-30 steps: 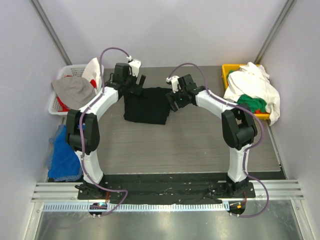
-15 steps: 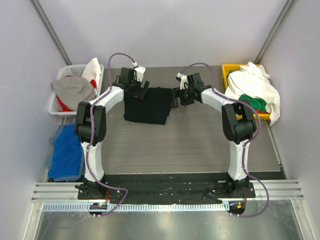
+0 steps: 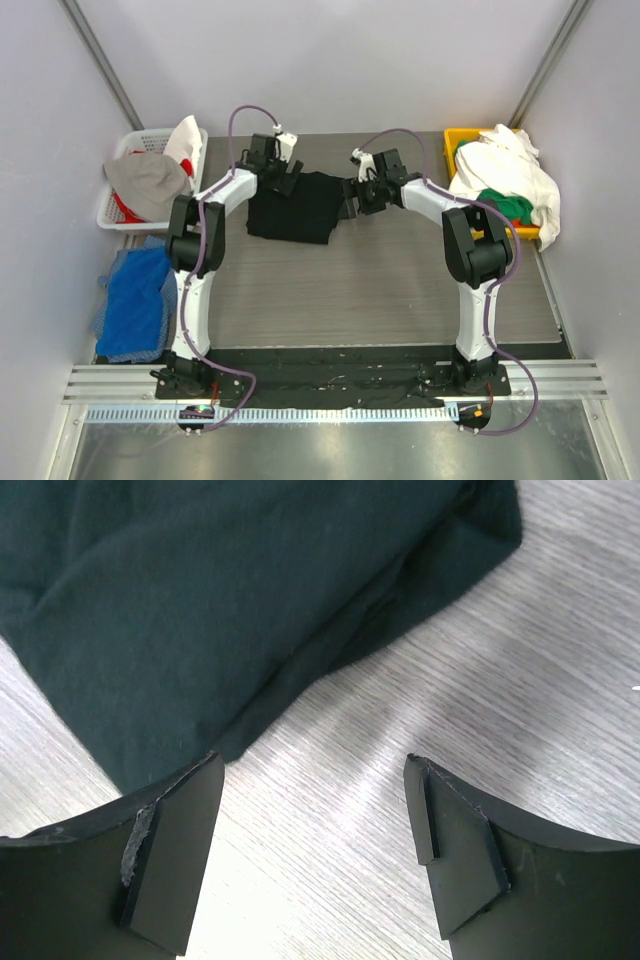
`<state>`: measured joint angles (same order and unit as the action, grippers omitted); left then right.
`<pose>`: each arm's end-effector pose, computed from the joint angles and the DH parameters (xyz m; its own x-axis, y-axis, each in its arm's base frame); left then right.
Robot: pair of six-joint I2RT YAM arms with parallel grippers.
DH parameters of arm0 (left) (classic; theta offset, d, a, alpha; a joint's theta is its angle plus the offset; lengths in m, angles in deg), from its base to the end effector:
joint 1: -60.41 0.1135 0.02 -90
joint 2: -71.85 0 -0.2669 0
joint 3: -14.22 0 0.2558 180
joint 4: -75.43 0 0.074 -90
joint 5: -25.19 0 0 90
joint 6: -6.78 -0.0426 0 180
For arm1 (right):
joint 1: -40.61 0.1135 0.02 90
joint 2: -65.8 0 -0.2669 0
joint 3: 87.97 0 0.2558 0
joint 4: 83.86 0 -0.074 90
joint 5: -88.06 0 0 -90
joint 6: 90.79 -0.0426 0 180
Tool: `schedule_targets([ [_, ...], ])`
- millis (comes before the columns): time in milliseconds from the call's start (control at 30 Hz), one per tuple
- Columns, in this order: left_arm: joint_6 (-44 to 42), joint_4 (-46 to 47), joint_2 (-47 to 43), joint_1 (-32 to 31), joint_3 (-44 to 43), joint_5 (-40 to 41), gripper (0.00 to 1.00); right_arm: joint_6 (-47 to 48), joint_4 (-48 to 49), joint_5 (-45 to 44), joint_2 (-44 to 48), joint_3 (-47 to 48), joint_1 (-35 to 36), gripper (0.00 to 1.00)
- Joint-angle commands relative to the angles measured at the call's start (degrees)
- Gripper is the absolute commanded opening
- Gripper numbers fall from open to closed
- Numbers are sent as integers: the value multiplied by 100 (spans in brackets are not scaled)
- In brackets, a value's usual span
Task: Fold and stack the t-shirts
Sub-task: Smooth out wrinkles on the folded tshirt, then put the neatly folded tshirt into the corner of the board with the right arm
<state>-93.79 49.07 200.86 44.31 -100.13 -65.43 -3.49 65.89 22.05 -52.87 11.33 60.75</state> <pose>0.5028 -0.1456 0.1796 -0.5676 0.3547 -0.7430 0.3960 0.9088 0.1314 0.4283 0.1755 0.1768 -0.7409 -0.2259 -0.6325 -0.5276 0.7786 0.3399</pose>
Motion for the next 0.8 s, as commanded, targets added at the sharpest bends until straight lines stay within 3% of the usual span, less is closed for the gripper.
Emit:
schedule_targets([
  [0,-297,392,124,10,-265,361,99,-169,315,316,46,22,7,81],
  [767,-525,331,-1387,19,683,414,100,-916,1115,1257,-868,549,-54,81],
])
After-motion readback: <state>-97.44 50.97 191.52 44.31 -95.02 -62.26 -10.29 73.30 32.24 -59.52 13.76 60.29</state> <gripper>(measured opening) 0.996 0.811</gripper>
